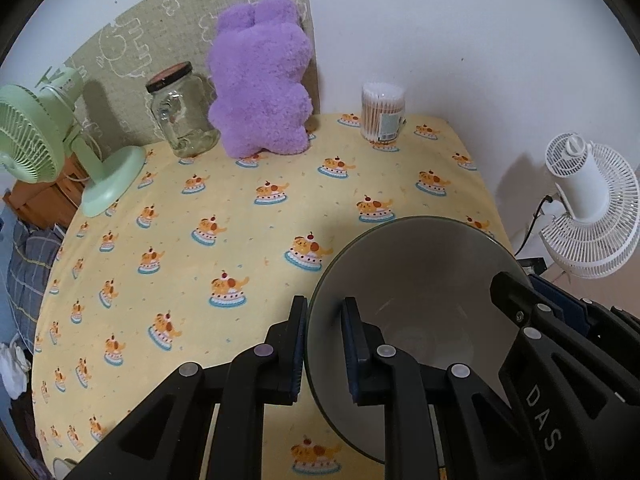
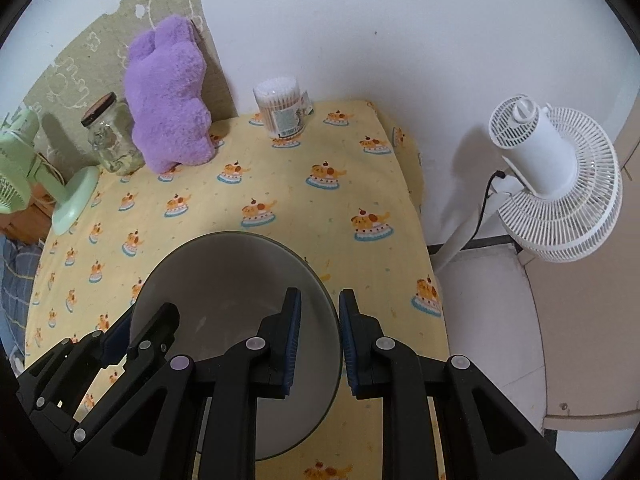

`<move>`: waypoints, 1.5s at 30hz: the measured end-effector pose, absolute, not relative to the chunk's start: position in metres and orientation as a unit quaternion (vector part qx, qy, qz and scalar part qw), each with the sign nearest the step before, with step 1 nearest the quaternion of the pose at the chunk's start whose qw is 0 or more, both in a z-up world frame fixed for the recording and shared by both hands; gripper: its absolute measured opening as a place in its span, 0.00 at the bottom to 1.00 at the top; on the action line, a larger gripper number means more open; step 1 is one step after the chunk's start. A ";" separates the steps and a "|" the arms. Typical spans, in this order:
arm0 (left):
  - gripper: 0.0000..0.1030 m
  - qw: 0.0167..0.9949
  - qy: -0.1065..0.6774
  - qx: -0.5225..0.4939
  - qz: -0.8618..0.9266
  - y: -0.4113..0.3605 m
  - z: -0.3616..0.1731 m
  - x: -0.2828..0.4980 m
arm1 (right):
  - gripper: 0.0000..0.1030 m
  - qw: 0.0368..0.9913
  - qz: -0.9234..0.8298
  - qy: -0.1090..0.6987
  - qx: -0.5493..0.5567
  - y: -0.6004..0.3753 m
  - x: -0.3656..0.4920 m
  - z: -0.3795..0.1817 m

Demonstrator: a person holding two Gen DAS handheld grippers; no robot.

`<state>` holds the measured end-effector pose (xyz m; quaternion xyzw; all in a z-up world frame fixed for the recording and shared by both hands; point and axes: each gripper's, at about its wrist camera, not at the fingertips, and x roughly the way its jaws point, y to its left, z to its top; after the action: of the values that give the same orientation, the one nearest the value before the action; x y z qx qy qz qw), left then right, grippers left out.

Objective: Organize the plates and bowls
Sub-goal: 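Lift the white bowl and carry it to the other grey-lined bowls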

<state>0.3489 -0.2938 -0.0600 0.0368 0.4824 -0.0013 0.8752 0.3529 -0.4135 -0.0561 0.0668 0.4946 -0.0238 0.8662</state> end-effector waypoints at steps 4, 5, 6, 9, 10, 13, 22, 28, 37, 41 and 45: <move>0.14 0.880 0.473 0.033 -0.003 -0.287 -0.047 0.336 | 0.22 0.872 -0.025 0.485 0.064 -0.407 0.340 -0.042; 0.14 0.881 0.472 0.032 -0.003 -0.286 -0.045 0.334 | 0.22 0.873 -0.025 0.483 0.064 -0.406 0.338 -0.039; 0.14 0.883 0.469 0.031 -0.003 -0.283 -0.040 0.330 | 0.22 0.874 -0.025 0.481 0.063 -0.404 0.335 -0.035; 0.14 0.886 0.463 0.029 -0.006 -0.277 -0.030 0.320 | 0.22 0.878 -0.028 0.474 0.062 -0.397 0.324 -0.023; 0.14 0.887 0.461 0.029 -0.007 -0.274 -0.027 0.317 | 0.22 0.879 -0.029 0.472 0.062 -0.395 0.320 -0.020; 0.14 0.889 0.457 0.029 -0.011 -0.268 -0.018 0.307 | 0.22 0.882 -0.033 0.466 0.063 -0.387 0.308 -0.009; 0.14 0.894 0.446 0.030 -0.027 -0.238 0.008 0.276 | 0.22 0.889 -0.049 0.451 0.065 -0.356 0.270 0.019; 0.14 0.897 0.440 0.035 -0.036 -0.210 0.022 0.255 | 0.22 0.891 -0.056 0.445 0.067 -0.327 0.246 0.035; 0.14 0.900 0.432 0.034 -0.041 -0.166 0.036 0.225 | 0.22 0.896 -0.058 0.436 0.064 -0.280 0.216 0.050; 0.14 0.901 0.431 0.035 -0.040 -0.147 0.038 0.214 | 0.22 0.897 -0.055 0.435 0.062 -0.258 0.201 0.053; 0.14 0.898 0.436 0.032 -0.039 -0.125 0.034 0.199 | 0.22 0.898 -0.052 0.434 0.057 -0.235 0.187 0.051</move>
<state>0.1991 -0.1249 0.0343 0.0322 0.4364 -0.0392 0.8983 0.1870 -0.2349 0.0509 0.0573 0.4340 -0.0515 0.8976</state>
